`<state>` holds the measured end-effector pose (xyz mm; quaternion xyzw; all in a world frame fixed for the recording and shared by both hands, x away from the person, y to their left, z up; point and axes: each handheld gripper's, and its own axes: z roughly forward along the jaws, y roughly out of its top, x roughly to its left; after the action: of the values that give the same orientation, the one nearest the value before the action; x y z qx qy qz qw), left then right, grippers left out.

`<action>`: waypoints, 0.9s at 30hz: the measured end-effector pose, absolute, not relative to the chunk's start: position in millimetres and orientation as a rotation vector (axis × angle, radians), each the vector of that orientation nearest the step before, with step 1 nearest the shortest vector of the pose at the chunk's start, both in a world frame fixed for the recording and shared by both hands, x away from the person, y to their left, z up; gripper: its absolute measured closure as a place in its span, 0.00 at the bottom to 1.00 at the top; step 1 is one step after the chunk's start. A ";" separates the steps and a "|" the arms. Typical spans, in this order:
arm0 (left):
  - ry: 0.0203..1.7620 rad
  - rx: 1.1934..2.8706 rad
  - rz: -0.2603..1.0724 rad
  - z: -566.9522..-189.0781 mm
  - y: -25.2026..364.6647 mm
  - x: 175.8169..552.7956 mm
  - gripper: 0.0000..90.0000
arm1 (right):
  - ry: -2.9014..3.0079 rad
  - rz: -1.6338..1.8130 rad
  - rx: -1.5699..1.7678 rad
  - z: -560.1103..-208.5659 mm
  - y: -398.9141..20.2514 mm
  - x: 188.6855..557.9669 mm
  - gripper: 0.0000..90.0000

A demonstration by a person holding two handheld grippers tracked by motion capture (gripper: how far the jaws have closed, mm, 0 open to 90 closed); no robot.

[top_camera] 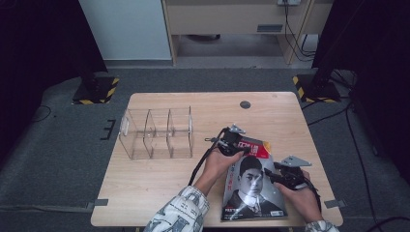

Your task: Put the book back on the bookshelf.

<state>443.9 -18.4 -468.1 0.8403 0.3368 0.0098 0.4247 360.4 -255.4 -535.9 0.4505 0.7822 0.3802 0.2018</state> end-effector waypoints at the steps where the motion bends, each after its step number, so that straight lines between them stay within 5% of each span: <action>1: 0.840 2.104 0.029 -467.0 -18.6 443.5 0.92 | 2.183 1.064 1.267 -535.5 -255.3 360.2 0.52; 10: 0.811 2.106 0.076 -439.2 -20.2 435.3 0.96 | 1.977 1.158 1.411 -515.8 -283.0 352.5 0.38; 27: 0.780 2.048 0.171 -403.5 -15.1 424.6 0.96 | 2.021 0.967 1.447 -529.0 -286.7 352.7 0.37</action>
<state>424.6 -15.1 -403.5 0.8300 0.3162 0.0692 0.4543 352.7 -286.7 -529.0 0.5274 0.7366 0.3522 0.2349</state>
